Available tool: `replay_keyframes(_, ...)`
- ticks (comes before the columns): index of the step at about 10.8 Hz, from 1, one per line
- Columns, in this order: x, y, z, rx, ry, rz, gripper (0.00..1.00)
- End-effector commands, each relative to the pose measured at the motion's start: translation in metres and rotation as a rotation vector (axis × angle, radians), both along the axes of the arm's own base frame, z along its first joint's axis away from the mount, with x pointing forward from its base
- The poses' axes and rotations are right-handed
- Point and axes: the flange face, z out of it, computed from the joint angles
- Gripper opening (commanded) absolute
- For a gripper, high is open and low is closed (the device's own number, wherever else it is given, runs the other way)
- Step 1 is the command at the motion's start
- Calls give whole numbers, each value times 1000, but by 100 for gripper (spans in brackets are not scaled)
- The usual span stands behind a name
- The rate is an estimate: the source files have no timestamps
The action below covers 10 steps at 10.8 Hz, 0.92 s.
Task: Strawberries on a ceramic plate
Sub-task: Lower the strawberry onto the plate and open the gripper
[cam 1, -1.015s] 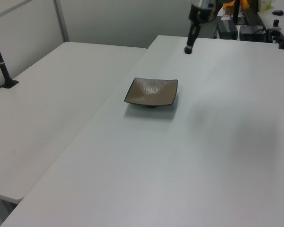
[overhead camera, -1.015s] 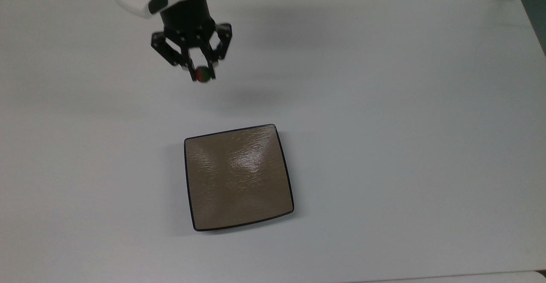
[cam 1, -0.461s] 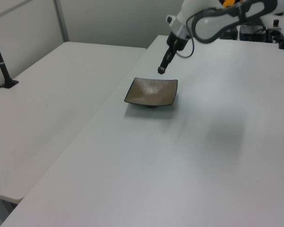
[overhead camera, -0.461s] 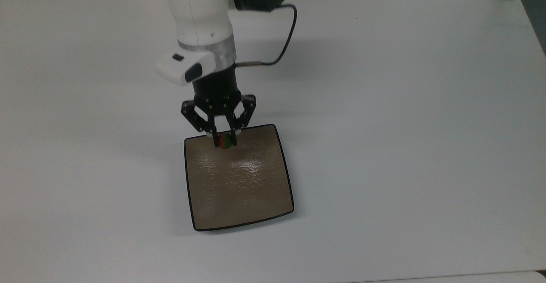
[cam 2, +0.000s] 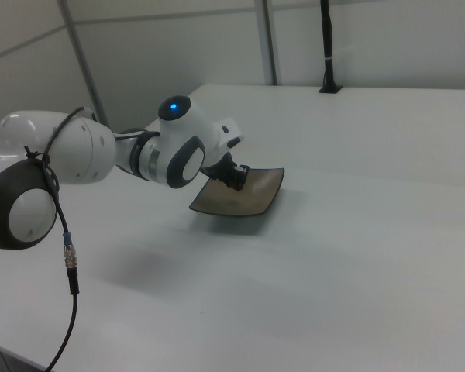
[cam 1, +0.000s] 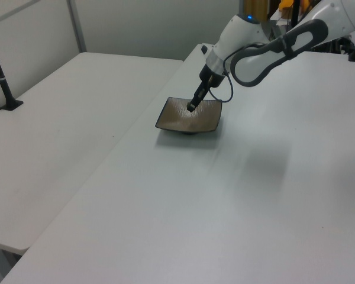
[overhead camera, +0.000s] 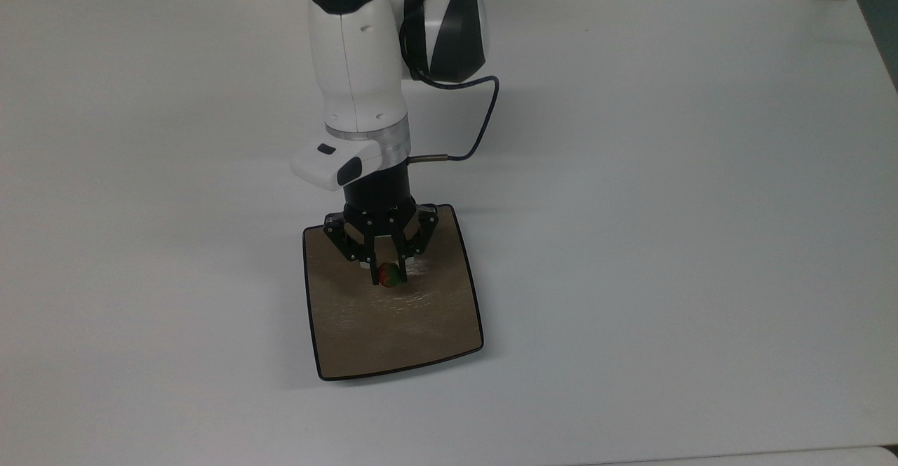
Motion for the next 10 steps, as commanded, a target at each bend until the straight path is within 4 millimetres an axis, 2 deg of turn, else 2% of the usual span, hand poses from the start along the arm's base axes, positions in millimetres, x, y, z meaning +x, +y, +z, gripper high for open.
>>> replay_keyframes(1, 5, 5, -17, 9, 3, -12, 6)
replay_keyframes(2, 6, 5, -16, 11, -19, -13, 8)
replay_keyframes(4, 6, 5, -17, 10, -24, -12, 18)
replay_keyframes(7, 6, 5, -17, 9, -26, -12, 70)
replay_keyframes(8, 5, 6, -16, 7, -26, -9, 92)
replay_keyframes(9, 5, 8, -14, -1, -30, 0, 100)
replay_keyframes(10, 4, 8, -7, 0, -38, -1, 100)
